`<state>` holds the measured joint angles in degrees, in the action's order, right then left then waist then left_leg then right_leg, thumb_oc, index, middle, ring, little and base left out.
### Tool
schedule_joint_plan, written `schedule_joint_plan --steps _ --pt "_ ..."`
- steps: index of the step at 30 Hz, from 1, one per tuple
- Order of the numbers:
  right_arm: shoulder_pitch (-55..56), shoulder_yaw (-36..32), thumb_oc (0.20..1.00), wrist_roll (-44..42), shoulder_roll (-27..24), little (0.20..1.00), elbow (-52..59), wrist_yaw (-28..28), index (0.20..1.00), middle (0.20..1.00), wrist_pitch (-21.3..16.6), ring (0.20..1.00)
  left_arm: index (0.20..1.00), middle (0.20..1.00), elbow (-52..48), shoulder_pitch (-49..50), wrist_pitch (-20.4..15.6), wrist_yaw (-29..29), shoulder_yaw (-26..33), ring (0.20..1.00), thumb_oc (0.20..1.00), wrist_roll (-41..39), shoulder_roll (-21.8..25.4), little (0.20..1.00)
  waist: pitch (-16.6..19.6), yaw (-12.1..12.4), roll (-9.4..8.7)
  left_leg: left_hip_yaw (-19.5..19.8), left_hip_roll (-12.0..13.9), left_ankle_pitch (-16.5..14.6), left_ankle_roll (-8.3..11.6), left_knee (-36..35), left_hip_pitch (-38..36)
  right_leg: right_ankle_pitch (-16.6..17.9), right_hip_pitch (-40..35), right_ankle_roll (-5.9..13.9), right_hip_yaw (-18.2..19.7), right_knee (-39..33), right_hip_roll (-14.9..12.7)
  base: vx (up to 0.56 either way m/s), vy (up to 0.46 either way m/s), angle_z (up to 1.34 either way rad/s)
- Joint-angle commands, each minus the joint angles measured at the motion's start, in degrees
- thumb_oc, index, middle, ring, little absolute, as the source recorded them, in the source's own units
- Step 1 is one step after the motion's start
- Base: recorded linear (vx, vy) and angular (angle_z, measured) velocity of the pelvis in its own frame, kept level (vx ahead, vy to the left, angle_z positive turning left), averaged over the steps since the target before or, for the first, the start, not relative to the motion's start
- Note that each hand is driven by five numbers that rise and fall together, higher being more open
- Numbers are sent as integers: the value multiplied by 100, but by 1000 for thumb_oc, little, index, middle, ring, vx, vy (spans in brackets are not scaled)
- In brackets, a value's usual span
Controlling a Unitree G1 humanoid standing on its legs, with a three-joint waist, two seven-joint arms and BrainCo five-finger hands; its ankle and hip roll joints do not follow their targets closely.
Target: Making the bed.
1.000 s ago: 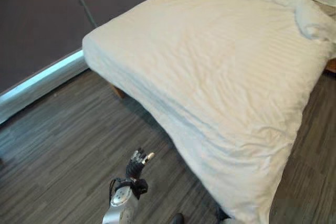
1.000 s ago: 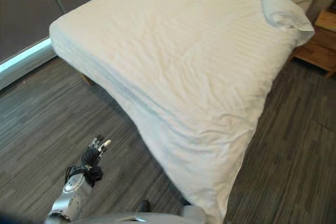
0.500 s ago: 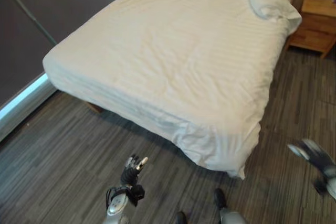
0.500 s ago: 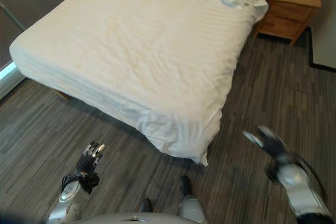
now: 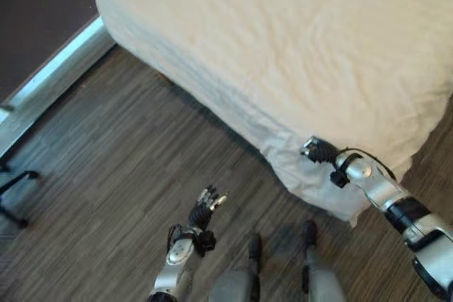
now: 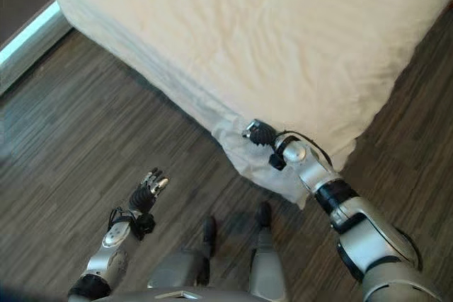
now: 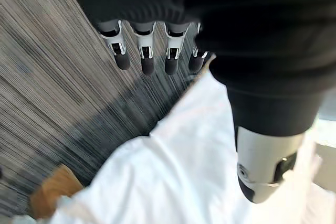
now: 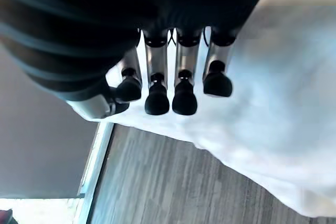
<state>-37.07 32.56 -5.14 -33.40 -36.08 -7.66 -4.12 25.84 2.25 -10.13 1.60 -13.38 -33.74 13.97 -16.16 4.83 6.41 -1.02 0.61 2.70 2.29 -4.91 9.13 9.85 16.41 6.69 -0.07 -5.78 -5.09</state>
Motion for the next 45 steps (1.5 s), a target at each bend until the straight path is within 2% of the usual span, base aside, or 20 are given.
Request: schedule_joint_plan --steps 1,7,9,11,14,15,16,18,24,27,29,30,32,33,36,40,42,45 --pt "-284 -92 200 -409 7 200 -392 473 200 200 -127 200 1000 1000 36 -213 -299 86 98 1000 1000 -340 232 1000 -35 -31 -394 100 -130 274 57 -9 265 -124 -242 133 4 78 -221 -39 -10 -10" --pt "-481 -506 200 -599 8 200 -1685 701 200 200 -54 200 1000 1000 74 -356 -302 120 -12 1000 1000 -388 136 1000 -235 27 -253 43 -117 339 99 -9 465 -72 -16 133 14 78 -205 -14 -3 -2" --pt "-383 -1090 200 -846 -76 200 -2973 899 200 200 53 200 1000 1000 10 -467 -276 131 -74 1000 1000 -394 105 1000 -352 58 -145 12 -109 350 116 -9 561 -65 86 143 11 78 -190 0 0 0" --pt "-303 -1244 200 -875 -95 200 -3198 939 200 200 45 200 1000 1000 6 -513 -266 136 -78 1000 1000 -375 107 1000 -368 48 -134 -8 -100 359 117 -9 602 -50 142 151 25 78 -183 2 -3 -2" --pt "294 -2047 200 -1252 -194 200 -3731 1130 200 200 102 200 1000 1000 -57 -592 -230 152 -8 1000 1000 -273 102 1000 -422 -46 -104 -83 -59 342 129 -9 611 -72 179 170 58 78 -154 41 -14 -5" --pt "786 -2643 200 -1675 -125 200 -4017 1204 200 200 142 200 1000 1000 -73 -622 -211 166 14 1000 1000 -214 68 1000 -429 -148 -117 -102 -36 289 130 -9 528 -126 112 171 55 78 -136 83 -14 -5" --pt "1142 -2792 200 -1674 -31 200 -4099 1141 200 200 152 200 1000 1000 -81 -640 -192 167 60 1000 1000 -185 49 1000 -404 -210 -147 -111 -28 285 128 -9 513 -131 108 165 65 78 -133 108 -24 0" --pt "2082 -2666 200 -900 167 200 -4385 791 200 200 347 200 1000 1000 -174 -602 -158 27 150 1000 1000 -72 69 1000 -311 -379 -229 -114 -10 219 121 -9 382 -198 -12 139 63 78 -123 83 -22 -4" --pt "3426 -3875 200 -1713 376 200 -3997 869 200 200 200 200 1000 1000 -273 -410 -57 -57 415 1000 1000 -11 87 1000 8 -726 -402 -102 11 38 86 -9 -29 -365 -431 97 57 78 -138 91 9 -8" --pt "3766 -4542 200 -2259 427 200 -3387 1215 200 200 -105 200 1000 1000 -213 -296 -22 2 587 1000 1000 19 84 1000 244 -877 -469 -97 12 -63 60 -9 -315 -443 -740 89 33 78 -154 98 22 -4" --pt "3826 -4733 200 -2349 437 200 -3147 1395 200 200 -199 200 1000 1000 -157 -255 -14 23 640 1000 1000 33 95 1000 320 -907 -487 -84 16 -101 51 -9 -431 -476 -871 94 25 78 -161 96 24 2" --pt "3813 -4960 200 -2548 477 200 -2519 1668 200 200 -387 200 1000 1000 -134 -166 -11 119 768 1000 1000 55 107 1000 483 -940 -515 -71 17 -152 35 -9 -583 -518 -1040 100 32 78 -168 127 38 8" --pt "3834 -4993 200 -2604 588 200 -1683 1775 200 200 -560 200 1000 1000 -95 -109 -15 196 855 1000 1000 77 103 1000 599 -955 -558 -51 9 -189 10 -9 -725 -542 -1181 100 32 78 -173 92 36 5" --pt "3873 -4883 200 -2269 586 200 -942 1841 200 200 -555 200 1000 1000 -20 -19 3 200 927 1000 1000 150 136 1000 673 -941 -611 -51 9 -233 -5 -9 -854 -558 -1313 100 49 78 -182 57 20 6" --pt "3509 -4713 200 -2081 346 200 81 1891 200 200 -661 200 1000 1000 -118 92 -18 175 934 1000 1000 169 229 1000 720 -831 -660 -59 1 -236 -25 -9 -864 -545 -1314 97 63 78 -182 -19 -8 5" --pt "2793 -4401 200 -2123 -43 200 246 1895 200 200 -689 200 1000 1000 -111 78 -38 174 849 1000 1000 60 257 1000 646 -687 -647 -75 -18 -171 -29 -9 -726 -464 -1148 97 82 78 -186 -73 -15 -5" --pt "2017 -4064 200 -2284 -335 200 -126 1920 200 200 -663 200 1000 1000 -131 156 -47 145 667 1000 1000 0 273 1000 548 -545 -582 -64 -32 -108 -9 -9 -608 -413 -1033 95 84 78 -193 -78 -22 -2" --pt "1391 -3737 200 -2390 -483 200 -701 1934 200 200 -596 200 1000 1000 -156 206 -60 124 566 1000 1000 -87 289 1000 455 -438 -493 -48 -30 -50 15 -9 -493 -384 -924 83 76 78 -186 -40 -28 -16"
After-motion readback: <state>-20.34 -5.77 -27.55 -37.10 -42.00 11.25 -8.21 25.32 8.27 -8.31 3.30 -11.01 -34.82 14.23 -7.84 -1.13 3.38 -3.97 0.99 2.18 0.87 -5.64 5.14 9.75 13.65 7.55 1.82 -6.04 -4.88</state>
